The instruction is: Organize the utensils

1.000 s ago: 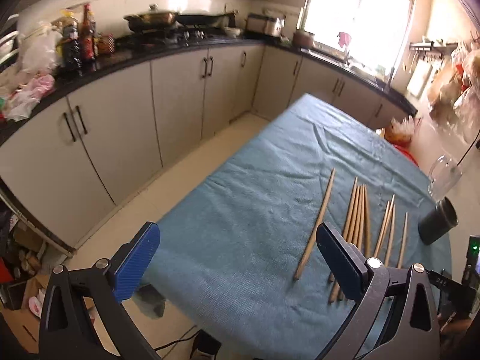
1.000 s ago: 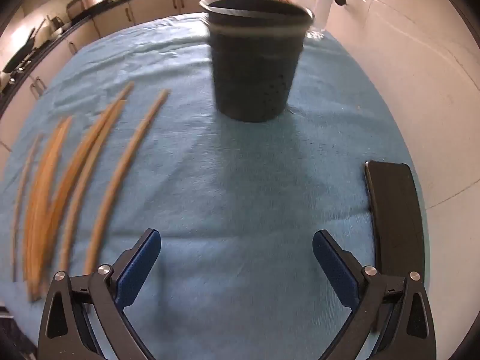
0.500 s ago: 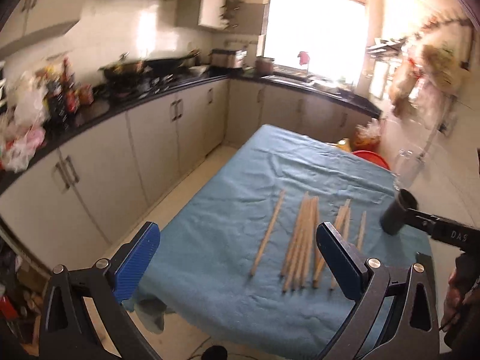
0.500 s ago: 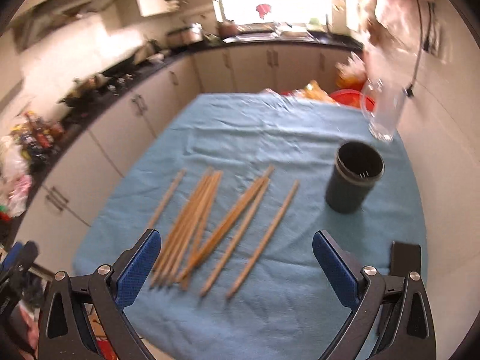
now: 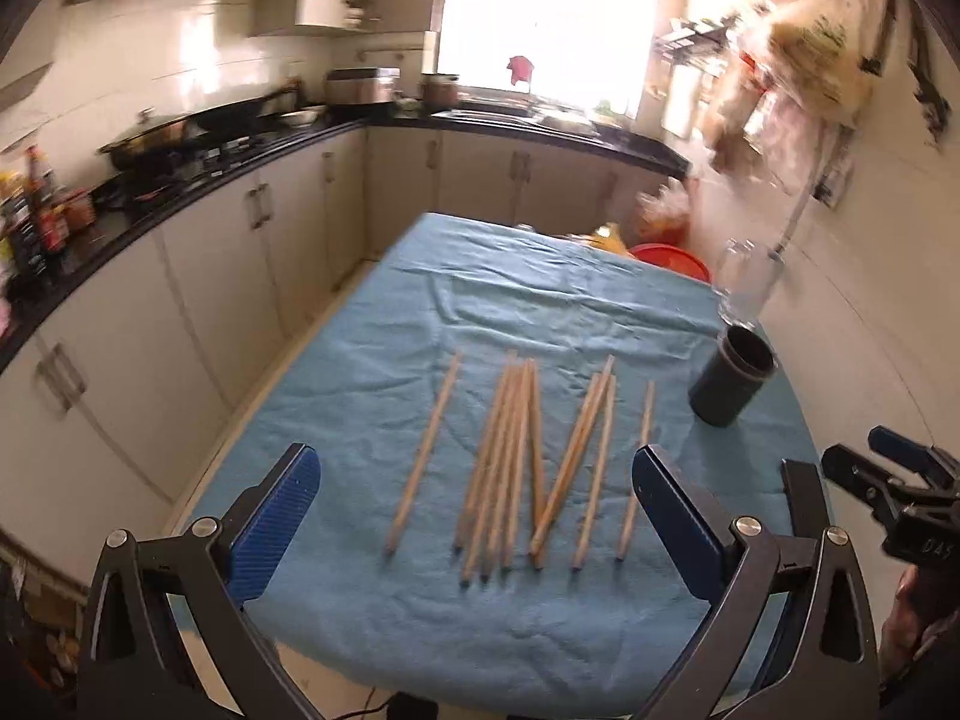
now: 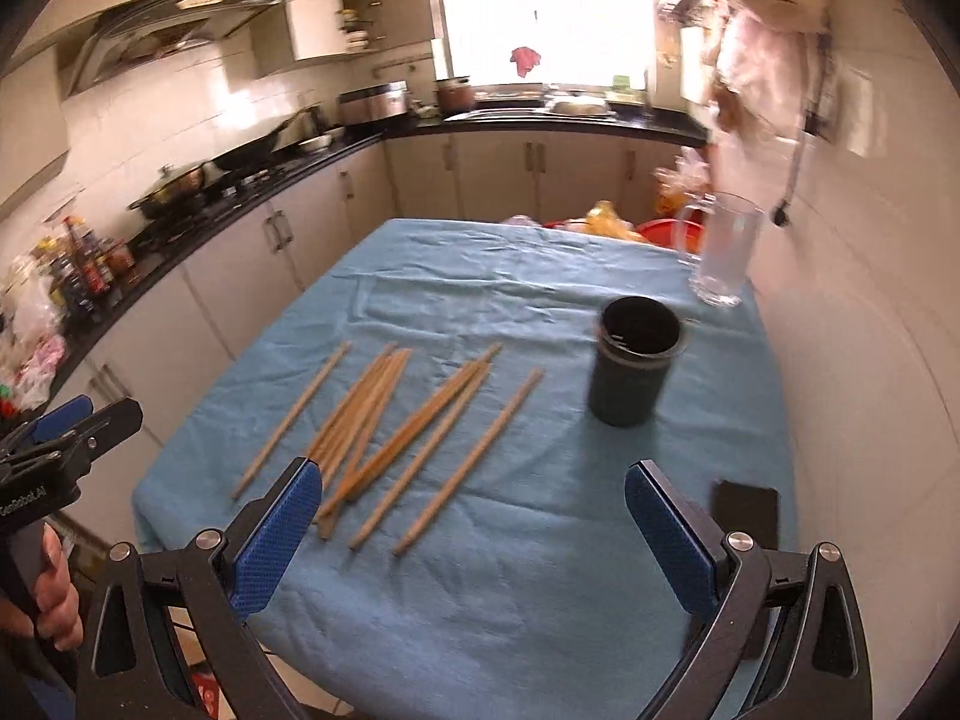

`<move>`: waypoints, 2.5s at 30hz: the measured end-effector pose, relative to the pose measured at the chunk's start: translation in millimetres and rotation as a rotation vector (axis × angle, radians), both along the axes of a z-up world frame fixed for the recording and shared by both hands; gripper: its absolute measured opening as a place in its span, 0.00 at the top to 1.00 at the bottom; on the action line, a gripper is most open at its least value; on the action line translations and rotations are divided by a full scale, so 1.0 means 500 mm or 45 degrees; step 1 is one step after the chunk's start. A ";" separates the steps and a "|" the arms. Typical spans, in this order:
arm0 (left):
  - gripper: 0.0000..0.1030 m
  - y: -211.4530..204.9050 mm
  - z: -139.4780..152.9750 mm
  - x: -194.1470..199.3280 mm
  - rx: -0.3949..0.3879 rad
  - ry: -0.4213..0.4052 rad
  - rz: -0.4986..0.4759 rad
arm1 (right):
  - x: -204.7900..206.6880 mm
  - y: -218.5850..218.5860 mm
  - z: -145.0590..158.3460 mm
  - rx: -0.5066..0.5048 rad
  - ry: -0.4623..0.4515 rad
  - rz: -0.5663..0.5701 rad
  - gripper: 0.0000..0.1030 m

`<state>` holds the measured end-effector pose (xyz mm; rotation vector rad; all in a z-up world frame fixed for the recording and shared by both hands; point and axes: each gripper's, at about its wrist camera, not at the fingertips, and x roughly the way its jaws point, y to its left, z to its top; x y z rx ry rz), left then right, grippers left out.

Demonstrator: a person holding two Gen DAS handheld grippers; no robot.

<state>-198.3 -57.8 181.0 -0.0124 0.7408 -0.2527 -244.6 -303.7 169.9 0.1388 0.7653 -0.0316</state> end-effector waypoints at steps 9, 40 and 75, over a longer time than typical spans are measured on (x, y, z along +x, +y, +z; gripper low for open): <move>0.00 -0.052 0.014 0.081 0.040 -0.023 -0.203 | -0.038 -0.051 0.025 0.011 -0.020 -0.315 0.01; 0.00 -0.020 -0.030 0.137 0.077 0.072 -0.119 | 0.009 -0.009 0.009 -0.001 0.088 -0.269 0.01; 0.00 0.009 -0.120 0.170 0.129 0.278 -0.003 | 0.069 -0.049 -0.105 0.217 0.268 -0.151 0.10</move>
